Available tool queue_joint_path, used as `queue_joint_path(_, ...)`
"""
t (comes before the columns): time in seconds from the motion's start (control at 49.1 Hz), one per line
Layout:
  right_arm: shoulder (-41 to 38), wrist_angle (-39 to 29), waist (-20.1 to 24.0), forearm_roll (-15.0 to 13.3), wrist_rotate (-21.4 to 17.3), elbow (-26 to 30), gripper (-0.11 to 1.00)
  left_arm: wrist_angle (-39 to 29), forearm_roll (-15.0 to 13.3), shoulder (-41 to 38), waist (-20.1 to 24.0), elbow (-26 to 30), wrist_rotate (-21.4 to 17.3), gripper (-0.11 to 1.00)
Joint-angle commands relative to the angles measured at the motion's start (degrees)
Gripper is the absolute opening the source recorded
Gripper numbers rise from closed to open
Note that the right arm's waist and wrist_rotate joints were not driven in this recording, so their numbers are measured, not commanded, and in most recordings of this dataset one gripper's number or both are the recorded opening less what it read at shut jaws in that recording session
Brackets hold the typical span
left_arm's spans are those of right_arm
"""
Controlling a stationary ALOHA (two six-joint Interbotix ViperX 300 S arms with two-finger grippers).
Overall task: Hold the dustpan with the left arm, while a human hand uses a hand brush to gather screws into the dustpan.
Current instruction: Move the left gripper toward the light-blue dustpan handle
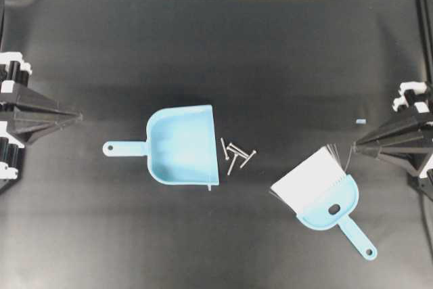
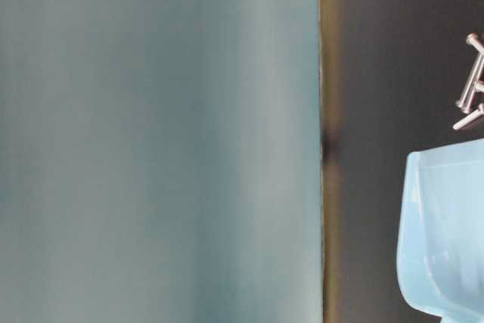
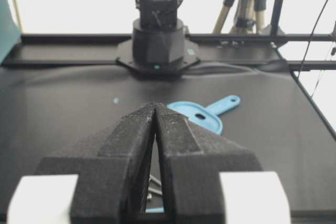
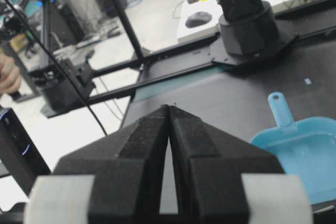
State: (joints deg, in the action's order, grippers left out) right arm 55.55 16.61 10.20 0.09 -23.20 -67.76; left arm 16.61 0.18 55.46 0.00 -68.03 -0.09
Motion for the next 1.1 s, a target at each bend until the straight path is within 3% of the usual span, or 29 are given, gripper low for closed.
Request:
queue_joint_path(0.0, -0.7, 0.1, 0.0, 0.0, 0.0, 0.4, 0.04, -4.1, 2.3, -4.2, -1.0, 2.8, 0.9, 0.06)
queue_joint_path(0.081, -0.4, -2.8, 0.0, 0.0, 0.0, -0.4, 0.01, -9.8, 2.3, -7.2, -1.0, 4.8, 0.9, 0.0)
queue_joint_path(0.305, 0.9, -11.5, 0.0, -0.1, 0.1, -1.1, 0.0, -22.3, 2.3, -15.6, -0.6, 7.7, 0.8, 0.0)
queue_joint_path(0.529, 4.5, -20.0, 0.0, 0.4, 0.1, -3.8, 0.0, -25.4, 2.3, -22.1, 1.9, 9.2, 1.1, 0.0)
queue_joint_path(0.814, 12.1, -21.5, 0.0, 0.4, 0.1, -8.7, 0.0, -30.3, 2.4, -29.6, 3.4, 11.2, 0.1, 0.01)
queue_joint_path(0.895, 14.1, -21.7, 0.0, 0.4, 0.1, -10.3, 0.0, -29.4, 2.4, -31.6, 4.0, 11.0, 0.4, 0.15)
queue_joint_path(1.079, 18.4, -22.5, 0.0, 0.4, 0.1, -13.0, 0.0, -24.6, 2.4, -37.3, 5.9, 10.2, 0.8, 0.7)
